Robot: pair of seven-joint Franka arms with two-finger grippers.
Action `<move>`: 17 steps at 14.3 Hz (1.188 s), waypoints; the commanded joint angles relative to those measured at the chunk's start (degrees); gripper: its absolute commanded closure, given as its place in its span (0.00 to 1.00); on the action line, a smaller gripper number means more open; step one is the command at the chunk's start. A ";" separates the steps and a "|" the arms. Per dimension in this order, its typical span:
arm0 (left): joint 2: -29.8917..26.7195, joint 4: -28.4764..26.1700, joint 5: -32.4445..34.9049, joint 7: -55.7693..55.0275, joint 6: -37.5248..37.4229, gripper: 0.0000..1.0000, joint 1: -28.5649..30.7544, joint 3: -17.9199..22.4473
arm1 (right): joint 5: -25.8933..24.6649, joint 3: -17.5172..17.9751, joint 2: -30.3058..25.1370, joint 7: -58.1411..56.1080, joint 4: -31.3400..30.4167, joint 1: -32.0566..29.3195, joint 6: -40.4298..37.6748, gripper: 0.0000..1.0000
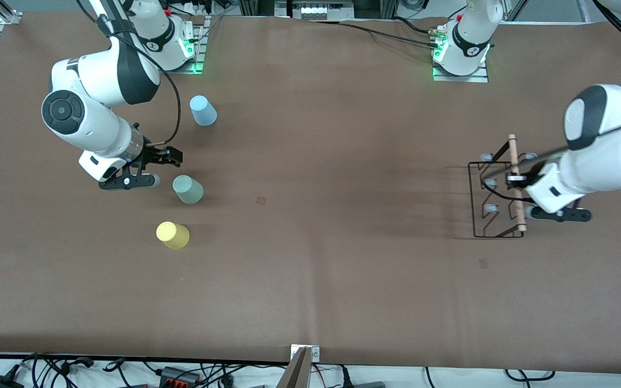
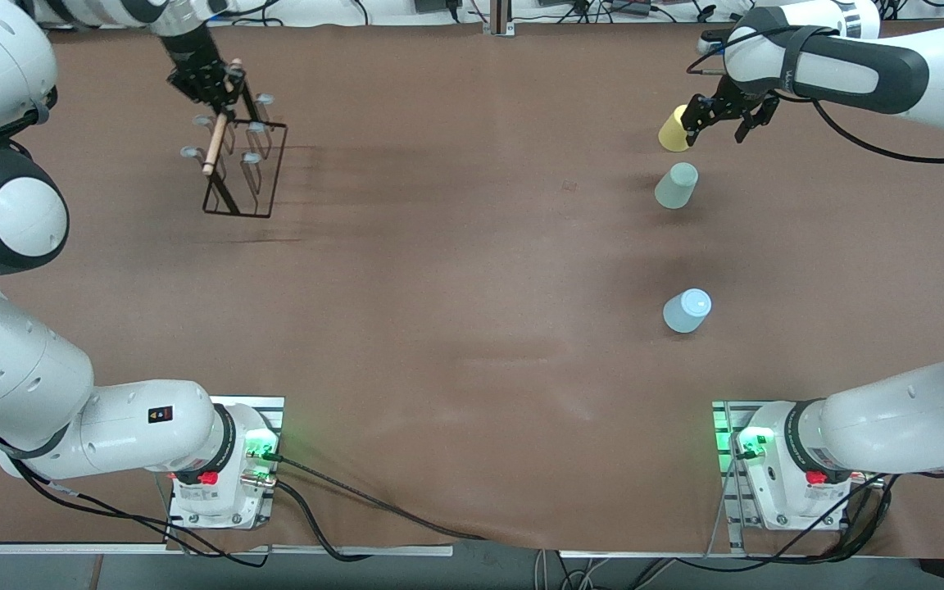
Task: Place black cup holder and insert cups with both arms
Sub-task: 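Grasp the rack handle with the left gripper while the right gripper lowers, then carry the rack to the table middle with the left gripper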
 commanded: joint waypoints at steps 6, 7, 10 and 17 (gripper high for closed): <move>5.18 10.13 -5.11 -18.05 -1.66 0.99 -7.75 -9.86 | 0.29 -0.07 -2.02 0.22 -1.69 -0.21 -1.10 0.00; 6.59 11.45 -5.38 -21.57 -1.66 0.99 -10.39 -9.86 | 0.29 -0.07 -2.02 0.22 -1.60 -0.21 -0.84 0.00; 11.86 16.02 -5.47 -27.92 1.83 0.99 -18.04 -9.78 | 0.29 -0.25 -1.93 0.31 -2.64 -0.73 2.48 0.00; 19.08 16.39 -4.77 -39.70 15.83 0.99 -28.43 -9.60 | -0.15 -0.25 3.51 7.50 -8.45 0.49 20.32 0.00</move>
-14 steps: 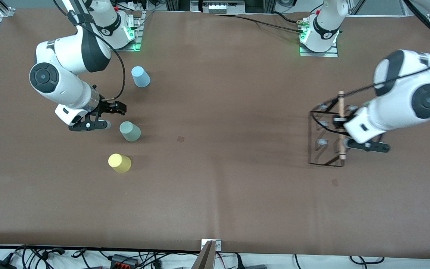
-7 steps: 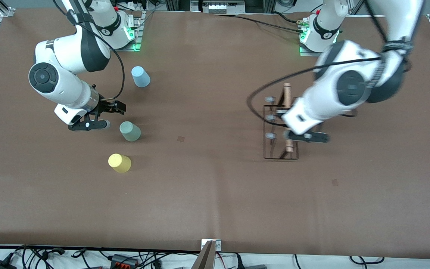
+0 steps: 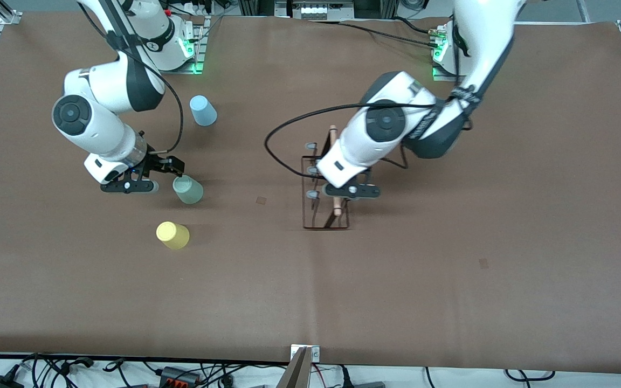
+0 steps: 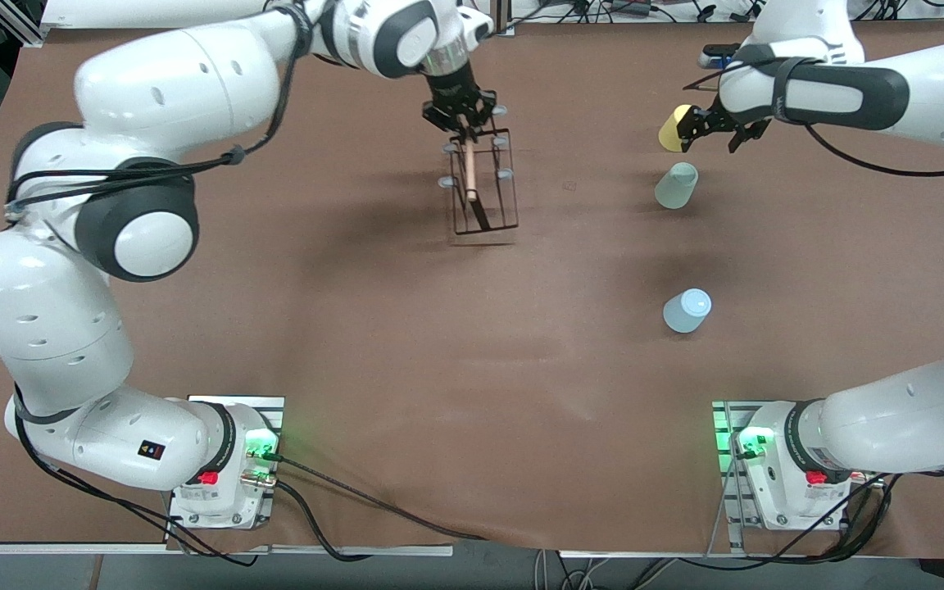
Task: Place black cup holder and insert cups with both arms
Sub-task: 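Carry the rack to the table middle with the left gripper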
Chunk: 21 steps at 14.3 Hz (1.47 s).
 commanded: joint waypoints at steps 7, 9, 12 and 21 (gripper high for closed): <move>2.26 2.89 0.32 -2.14 -0.29 0.97 -2.93 0.56 | -0.21 0.17 5.48 3.67 -6.83 1.30 18.00 0.00; 2.62 2.80 0.41 -2.14 -0.29 0.96 -2.93 0.64 | -0.21 0.17 6.10 3.58 -6.83 1.39 18.09 0.00; 2.71 2.80 0.59 -2.23 -0.29 0.05 -2.93 0.82 | -0.21 0.17 7.16 3.58 -6.92 1.39 19.84 0.00; -2.63 2.89 5.16 -1.96 -6.94 0.00 -1.00 0.99 | -0.21 0.08 8.65 3.41 -6.83 1.30 21.78 0.35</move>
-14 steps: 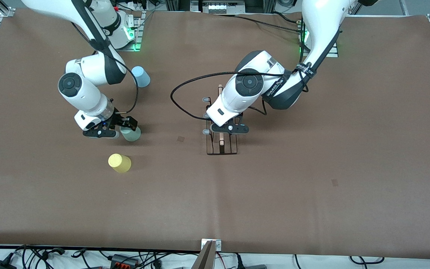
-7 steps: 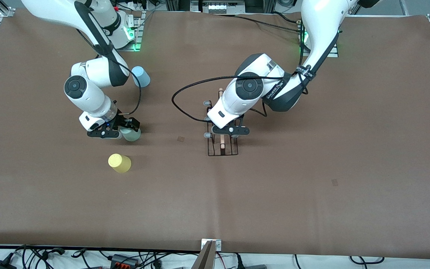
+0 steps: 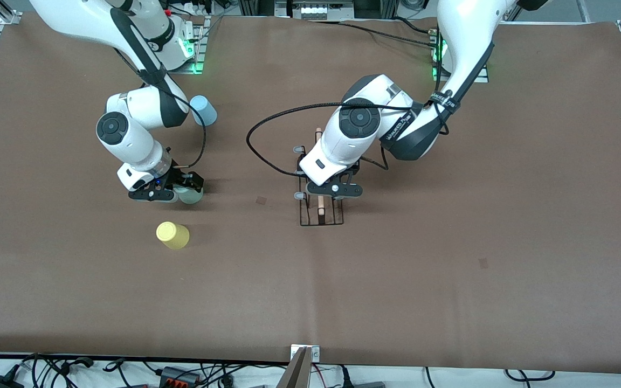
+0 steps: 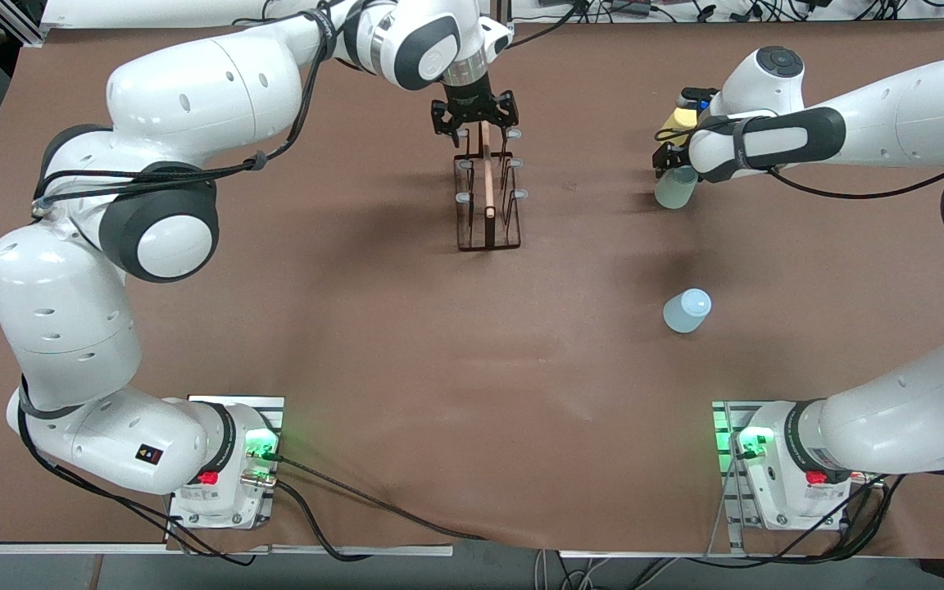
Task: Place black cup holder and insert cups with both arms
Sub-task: 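Release the rack and raise the left gripper while the right gripper grasps the teal cup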
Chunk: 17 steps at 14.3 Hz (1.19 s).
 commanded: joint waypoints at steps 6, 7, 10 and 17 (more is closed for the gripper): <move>-15.01 0.25 1.08 -0.21 -21.30 0.00 11.59 0.30 | -0.20 -0.12 -3.28 0.31 -0.41 0.36 -2.77 0.85; -16.16 0.25 1.08 0.75 -24.20 0.00 14.05 0.04 | -0.29 -0.03 -5.47 0.31 -0.24 0.37 -5.58 0.86; -18.89 0.86 0.99 9.95 -32.91 0.00 21.60 0.03 | -0.20 0.58 -13.11 1.97 0.29 1.15 -15.16 0.86; -18.89 5.26 0.99 31.58 -39.61 0.00 29.20 4.93 | 0.50 11.82 -15.52 31.55 14.60 7.12 -30.48 0.85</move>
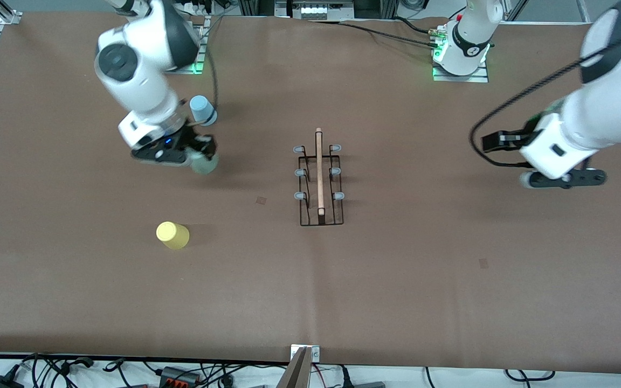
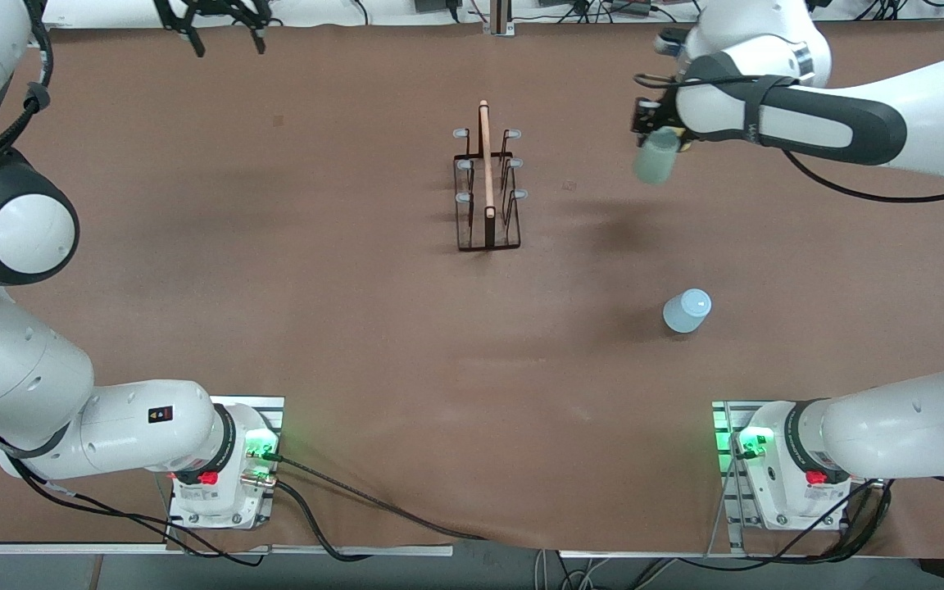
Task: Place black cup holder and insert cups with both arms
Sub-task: 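Carry the teal cup with the right gripper onto a rack peg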
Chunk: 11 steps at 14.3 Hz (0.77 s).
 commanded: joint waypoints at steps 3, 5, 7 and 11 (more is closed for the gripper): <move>-7.72 -11.51 -1.37 17.21 7.35 0.00 -8.76 17.82 | 0.51 4.06 5.30 21.83 7.99 7.86 -0.89 0.85; -13.35 -19.26 -1.90 18.91 16.83 0.00 -10.88 20.65 | 0.42 4.06 7.15 27.30 8.97 11.91 2.35 0.85; -18.97 -25.16 -1.90 18.74 23.36 0.00 -11.06 20.84 | -0.37 4.06 8.90 31.61 8.97 14.20 6.22 0.85; -18.30 -22.99 -1.82 15.50 22.25 0.00 -10.89 20.14 | -2.29 3.98 11.72 32.16 9.15 15.00 9.40 0.85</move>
